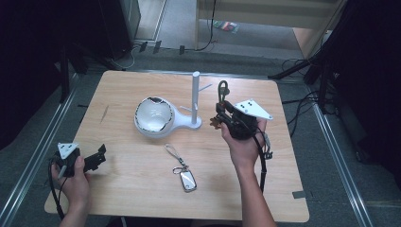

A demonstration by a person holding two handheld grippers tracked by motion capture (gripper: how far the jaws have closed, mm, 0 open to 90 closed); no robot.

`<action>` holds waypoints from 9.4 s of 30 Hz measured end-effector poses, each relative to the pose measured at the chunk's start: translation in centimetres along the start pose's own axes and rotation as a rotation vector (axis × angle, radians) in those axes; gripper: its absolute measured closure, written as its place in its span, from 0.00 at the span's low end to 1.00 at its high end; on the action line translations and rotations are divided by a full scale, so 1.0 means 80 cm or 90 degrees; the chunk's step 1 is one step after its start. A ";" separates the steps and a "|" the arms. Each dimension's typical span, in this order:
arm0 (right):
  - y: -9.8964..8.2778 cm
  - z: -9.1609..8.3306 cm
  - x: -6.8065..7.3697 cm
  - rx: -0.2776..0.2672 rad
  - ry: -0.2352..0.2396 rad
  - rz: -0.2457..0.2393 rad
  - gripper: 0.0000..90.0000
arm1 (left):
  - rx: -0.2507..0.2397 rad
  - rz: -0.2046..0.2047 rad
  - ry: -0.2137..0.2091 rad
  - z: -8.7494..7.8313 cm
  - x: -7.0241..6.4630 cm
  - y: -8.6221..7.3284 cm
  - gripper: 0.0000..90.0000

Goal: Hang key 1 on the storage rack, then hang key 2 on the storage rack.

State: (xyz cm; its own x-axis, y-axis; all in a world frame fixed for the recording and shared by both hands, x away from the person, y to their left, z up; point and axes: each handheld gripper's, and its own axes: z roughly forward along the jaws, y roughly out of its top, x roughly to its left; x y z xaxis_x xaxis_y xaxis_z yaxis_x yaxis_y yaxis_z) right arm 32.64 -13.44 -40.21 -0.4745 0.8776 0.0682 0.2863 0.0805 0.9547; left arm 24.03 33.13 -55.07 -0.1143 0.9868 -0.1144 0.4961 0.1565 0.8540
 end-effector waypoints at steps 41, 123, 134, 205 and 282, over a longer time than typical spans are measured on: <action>0.003 0.065 -0.009 0.068 0.047 0.012 0.77 | -0.001 -0.004 -0.002 0.001 0.000 0.000 0.00; -0.019 0.056 0.034 0.223 0.020 -0.106 0.56 | -0.001 -0.004 0.001 0.000 0.000 0.000 0.00; -0.025 0.052 0.045 0.314 0.034 -0.147 0.55 | -0.001 -0.004 0.002 0.000 0.000 0.000 0.00; -0.092 0.109 0.137 0.622 0.159 -0.191 0.72 | 0.000 -0.002 -0.004 0.002 -0.002 0.001 0.00; -0.069 0.066 0.134 0.418 0.056 -0.183 0.93 | 0.001 0.002 -0.003 0.002 -0.002 0.001 0.00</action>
State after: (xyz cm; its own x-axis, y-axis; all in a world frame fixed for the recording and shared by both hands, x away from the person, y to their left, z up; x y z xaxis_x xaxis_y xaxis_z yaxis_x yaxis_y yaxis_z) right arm 30.40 -1.99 -46.26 -0.6630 0.7405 -0.1101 0.5689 0.5939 0.5689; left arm 24.23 32.99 -55.08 -0.1094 0.9875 -0.1138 0.4975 0.1535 0.8538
